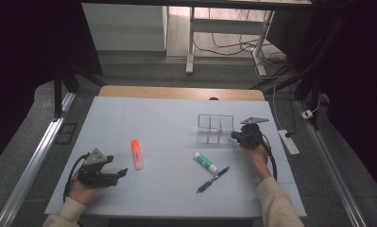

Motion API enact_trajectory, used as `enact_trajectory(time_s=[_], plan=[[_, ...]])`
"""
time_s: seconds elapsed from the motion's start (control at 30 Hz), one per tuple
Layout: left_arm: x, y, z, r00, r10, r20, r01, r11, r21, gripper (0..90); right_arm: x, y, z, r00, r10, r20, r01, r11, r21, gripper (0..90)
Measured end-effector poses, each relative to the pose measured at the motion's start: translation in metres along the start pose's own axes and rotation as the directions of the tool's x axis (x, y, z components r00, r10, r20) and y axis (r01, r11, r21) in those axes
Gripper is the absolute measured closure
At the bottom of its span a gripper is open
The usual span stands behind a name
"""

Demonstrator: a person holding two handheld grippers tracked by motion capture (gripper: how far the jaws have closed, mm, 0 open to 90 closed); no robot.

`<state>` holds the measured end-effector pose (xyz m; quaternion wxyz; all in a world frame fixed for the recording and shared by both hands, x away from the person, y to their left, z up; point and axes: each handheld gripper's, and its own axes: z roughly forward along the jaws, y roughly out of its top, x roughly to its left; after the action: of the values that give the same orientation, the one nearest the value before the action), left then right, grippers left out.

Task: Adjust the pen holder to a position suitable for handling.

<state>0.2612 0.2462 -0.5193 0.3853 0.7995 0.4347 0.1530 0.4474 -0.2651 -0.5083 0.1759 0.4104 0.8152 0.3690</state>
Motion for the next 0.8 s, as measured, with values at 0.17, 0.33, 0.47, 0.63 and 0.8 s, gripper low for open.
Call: enact_trajectory(time_s=[0.17, 0.33, 0.47, 0.63, 0.8], plan=[[0.0, 0.0, 0.0, 1.0, 0.003, 0.001, -0.003, 1.0, 0.004, 21.3, 0.004, 0.001, 0.002, 0.9999, -0.011, -0.008, 0.011, 1.0, 0.004, 89.5], [-0.001, 0.0, 0.001, 1.0, 0.009, 0.002, -0.009, 0.9999, 0.006, 21.4, 0.008, 0.002, 0.003, 0.9998, -0.009, -0.015, 0.01, 1.0, 0.01, 89.5], [-0.001, 0.0, 0.001, 1.0, 0.009, 0.003, -0.009, 0.9999, 0.006, 21.3, 0.011, 0.003, 0.004, 0.9997, -0.017, -0.018, 0.018, 1.0, 0.016, 89.5], [-0.001, 0.0, 0.001, 0.9999, 0.01, 0.004, -0.01, 0.9999, 0.007, 21.4, 0.015, 0.004, 0.006, 0.9996, -0.02, -0.022, 0.02, 1.0, 0.016, 89.5], [-0.001, -0.001, 0.001, 1.0, 0.009, 0.004, -0.009, 0.9999, 0.008, 21.4, 0.019, 0.005, 0.008, 0.9995, -0.019, -0.026, 0.02, 0.999, 0.026, 89.5]])
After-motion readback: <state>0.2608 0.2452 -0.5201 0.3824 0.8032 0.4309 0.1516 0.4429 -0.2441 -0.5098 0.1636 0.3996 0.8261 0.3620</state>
